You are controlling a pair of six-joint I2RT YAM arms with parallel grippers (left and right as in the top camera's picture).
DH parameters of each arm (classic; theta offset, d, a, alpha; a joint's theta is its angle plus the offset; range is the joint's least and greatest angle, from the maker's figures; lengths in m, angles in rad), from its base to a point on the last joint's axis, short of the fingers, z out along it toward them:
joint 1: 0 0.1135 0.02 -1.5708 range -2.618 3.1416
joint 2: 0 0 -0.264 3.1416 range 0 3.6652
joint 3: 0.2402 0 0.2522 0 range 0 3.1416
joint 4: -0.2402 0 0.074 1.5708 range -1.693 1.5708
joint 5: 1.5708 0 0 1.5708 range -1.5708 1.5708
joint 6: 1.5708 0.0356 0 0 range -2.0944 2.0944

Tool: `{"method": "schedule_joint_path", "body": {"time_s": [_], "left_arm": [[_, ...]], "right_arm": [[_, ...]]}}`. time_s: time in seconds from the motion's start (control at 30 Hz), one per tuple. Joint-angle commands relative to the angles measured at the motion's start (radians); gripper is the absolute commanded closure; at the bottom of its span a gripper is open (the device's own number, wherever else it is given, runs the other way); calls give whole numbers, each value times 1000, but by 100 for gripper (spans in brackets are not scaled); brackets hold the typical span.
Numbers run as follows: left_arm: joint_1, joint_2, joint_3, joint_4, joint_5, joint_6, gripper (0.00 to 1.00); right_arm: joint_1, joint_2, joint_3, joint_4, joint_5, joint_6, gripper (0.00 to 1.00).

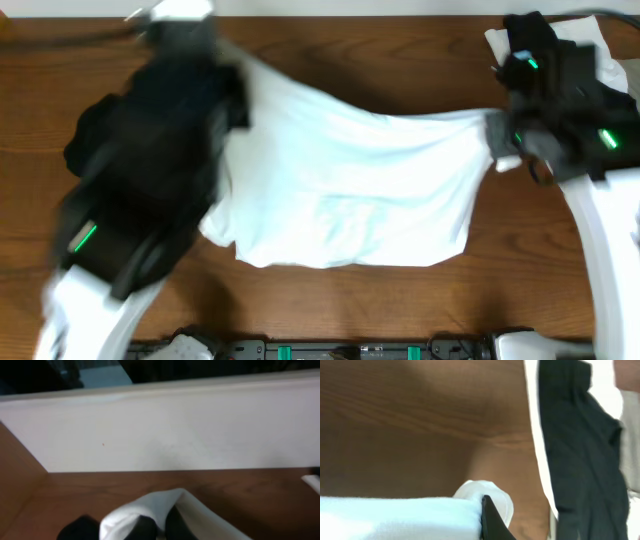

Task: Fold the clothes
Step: 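Lay the stretched shirt flat on the table with both grippers, then smooth the shirt front with the left gripper, pressing near the logo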

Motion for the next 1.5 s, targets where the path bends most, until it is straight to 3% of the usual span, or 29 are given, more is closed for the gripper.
{"method": "schedule_joint_path", "body": {"time_s": [0.0,0.1,0.2,0.3,0.4,0.53,0.7,0.83,0.97,1.13,1.47], "left_arm": [[71,155,6,113,14,63,94],[132,283,6,331,44,199,94],[178,357,41,542,40,353,94],[206,358,126,580,41,365,94],[214,336,206,483,43,337,94],[192,291,214,154,146,233,94],[179,304,194,-289,417,79,94],[178,320,123,-472,571,56,94],[178,325,7,-516,670,57,94],[178,326,-121,-541,682,56,94],[177,326,-253,-601,853,58,93]], "right_arm": [[-42,103,3,95,-30,-33,99],[-82,184,45,248,27,57,99],[-129,212,176,293,45,104,98],[-156,211,306,274,45,103,98],[-165,211,409,177,44,103,97],[-164,213,421,-32,14,103,96],[-164,215,299,-224,5,103,96],[-164,215,163,-302,-11,102,95],[-164,215,22,-307,-10,80,94],[-164,215,-93,-303,13,69,93],[-165,215,-136,-305,39,69,78]]}}
